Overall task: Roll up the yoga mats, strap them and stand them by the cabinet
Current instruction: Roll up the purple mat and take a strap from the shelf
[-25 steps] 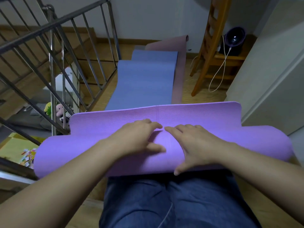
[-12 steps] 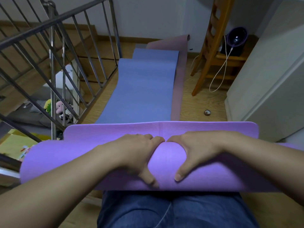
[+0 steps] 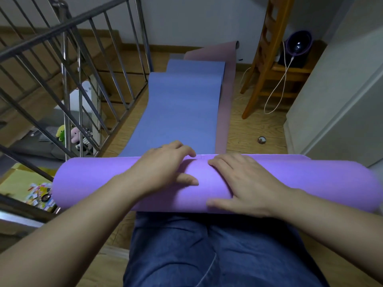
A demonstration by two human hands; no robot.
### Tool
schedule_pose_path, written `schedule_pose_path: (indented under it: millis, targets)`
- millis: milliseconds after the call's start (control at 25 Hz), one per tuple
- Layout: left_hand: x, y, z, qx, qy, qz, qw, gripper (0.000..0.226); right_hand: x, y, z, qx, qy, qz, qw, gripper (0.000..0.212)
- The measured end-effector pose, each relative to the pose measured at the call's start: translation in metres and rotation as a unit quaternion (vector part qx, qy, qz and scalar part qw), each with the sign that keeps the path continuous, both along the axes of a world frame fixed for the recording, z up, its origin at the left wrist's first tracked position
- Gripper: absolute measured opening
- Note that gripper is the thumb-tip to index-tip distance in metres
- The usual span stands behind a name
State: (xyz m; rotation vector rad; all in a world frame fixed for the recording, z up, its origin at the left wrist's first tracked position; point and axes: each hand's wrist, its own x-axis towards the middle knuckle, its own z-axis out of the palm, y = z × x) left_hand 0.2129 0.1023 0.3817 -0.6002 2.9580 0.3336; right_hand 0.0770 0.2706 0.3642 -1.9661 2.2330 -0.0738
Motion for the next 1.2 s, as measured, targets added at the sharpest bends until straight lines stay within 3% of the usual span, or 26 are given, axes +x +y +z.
schedule_pose_path:
  millis: [80,160,240,280,320,400,440,480,560,640,720,840,920,1040,1200]
  targets:
    - [0.013,0.015,-0.013,-0.021,0.159,0.005,0.987,0.036,-0.006,-0.010,-0.002,0.036,0.038,0.007,0.999,0.102]
    - [0.020,0.029,-0.027,0.027,0.259,0.011,0.966,0.015,-0.014,-0.026,-0.004,0.062,0.046,0.000,0.997,0.107]
    - [0.021,0.042,-0.039,0.155,0.295,0.081,0.939,0.004,-0.026,-0.043,-0.005,0.083,0.010,-0.017,0.996,0.106]
    - [0.019,0.051,-0.042,0.253,0.292,0.149,0.910,0.008,-0.032,-0.050,-0.004,0.097,-0.014,-0.026,0.995,0.106]
    - [0.017,0.061,-0.044,0.370,0.282,0.231,0.854,0.011,-0.038,-0.055,-0.004,0.113,-0.037,-0.033,0.992,0.105]
    - [0.011,0.077,-0.048,0.596,0.246,0.403,0.650,0.013,-0.046,-0.063,-0.004,0.137,-0.074,-0.041,0.987,0.102]
    - [0.008,0.081,-0.051,0.669,0.219,0.456,0.544,0.015,-0.050,-0.066,-0.005,0.140,-0.091,-0.046,0.985,0.100]
    - [0.006,0.083,-0.056,0.712,0.204,0.486,0.464,0.016,-0.051,-0.068,-0.005,0.141,-0.107,-0.052,0.983,0.099]
    - [0.001,0.080,-0.062,0.739,0.232,0.506,0.380,0.014,-0.051,-0.067,-0.008,0.130,-0.116,-0.055,0.983,0.099]
    - [-0.009,0.071,-0.060,0.756,0.286,0.489,0.327,0.014,-0.052,-0.061,-0.009,0.101,-0.087,-0.052,0.990,0.103]
    - [-0.022,0.061,-0.055,0.773,0.300,0.463,0.314,0.015,-0.060,-0.054,-0.005,0.061,-0.083,-0.063,0.993,0.109]
    - [-0.050,0.040,-0.037,0.792,0.319,0.405,0.326,0.014,-0.086,-0.049,0.012,0.003,-0.116,-0.103,0.988,0.125]
    - [-0.078,0.020,-0.017,0.782,0.347,0.373,0.359,0.014,-0.106,-0.051,0.032,-0.053,-0.124,-0.124,0.983,0.126]
    - [-0.121,-0.004,0.014,0.751,0.378,0.330,0.430,0.023,-0.136,-0.065,0.055,-0.122,-0.169,-0.167,0.964,0.106]
    - [-0.171,-0.014,0.021,0.714,0.357,0.313,0.514,0.036,-0.173,-0.078,0.065,-0.116,-0.296,-0.286,0.904,0.083]
